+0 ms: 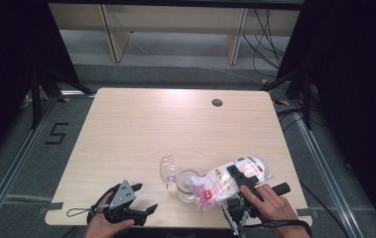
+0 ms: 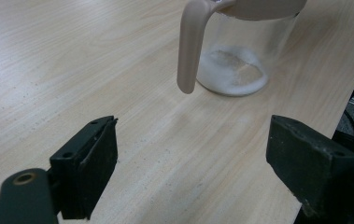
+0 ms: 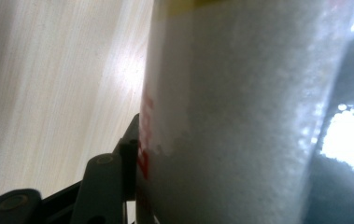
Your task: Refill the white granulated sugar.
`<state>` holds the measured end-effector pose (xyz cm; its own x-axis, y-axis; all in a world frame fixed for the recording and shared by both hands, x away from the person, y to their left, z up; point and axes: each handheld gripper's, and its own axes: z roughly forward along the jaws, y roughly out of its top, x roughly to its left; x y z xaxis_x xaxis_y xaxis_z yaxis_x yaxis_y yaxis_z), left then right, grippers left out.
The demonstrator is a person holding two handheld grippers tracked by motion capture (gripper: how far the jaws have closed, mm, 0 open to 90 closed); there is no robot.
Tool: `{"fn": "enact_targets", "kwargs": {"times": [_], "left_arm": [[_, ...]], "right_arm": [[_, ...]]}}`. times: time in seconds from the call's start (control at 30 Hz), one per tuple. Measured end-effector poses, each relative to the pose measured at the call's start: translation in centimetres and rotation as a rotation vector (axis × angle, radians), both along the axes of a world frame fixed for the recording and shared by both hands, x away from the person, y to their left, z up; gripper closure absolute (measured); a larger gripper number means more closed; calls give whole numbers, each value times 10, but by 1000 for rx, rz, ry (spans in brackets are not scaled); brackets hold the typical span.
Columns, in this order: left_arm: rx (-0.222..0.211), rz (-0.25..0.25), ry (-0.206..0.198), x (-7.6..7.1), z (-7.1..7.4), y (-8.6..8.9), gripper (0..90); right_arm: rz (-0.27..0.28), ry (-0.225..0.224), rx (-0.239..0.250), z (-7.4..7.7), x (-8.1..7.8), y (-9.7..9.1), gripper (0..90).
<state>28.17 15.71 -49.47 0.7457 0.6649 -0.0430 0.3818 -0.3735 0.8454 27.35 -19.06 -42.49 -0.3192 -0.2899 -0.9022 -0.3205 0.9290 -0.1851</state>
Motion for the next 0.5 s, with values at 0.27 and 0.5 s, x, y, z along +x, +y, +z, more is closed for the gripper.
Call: {"fn": "enact_targets", "kwargs": {"times": [0.27,0.5], "left_arm": [[1,-3,0,0,0,0,164],[-6,-6,-3,0,0,0,165]], "right_arm": [[-5,-1,-4,0,0,0,509],[11,-12,-24,2,2,1,510]]}}
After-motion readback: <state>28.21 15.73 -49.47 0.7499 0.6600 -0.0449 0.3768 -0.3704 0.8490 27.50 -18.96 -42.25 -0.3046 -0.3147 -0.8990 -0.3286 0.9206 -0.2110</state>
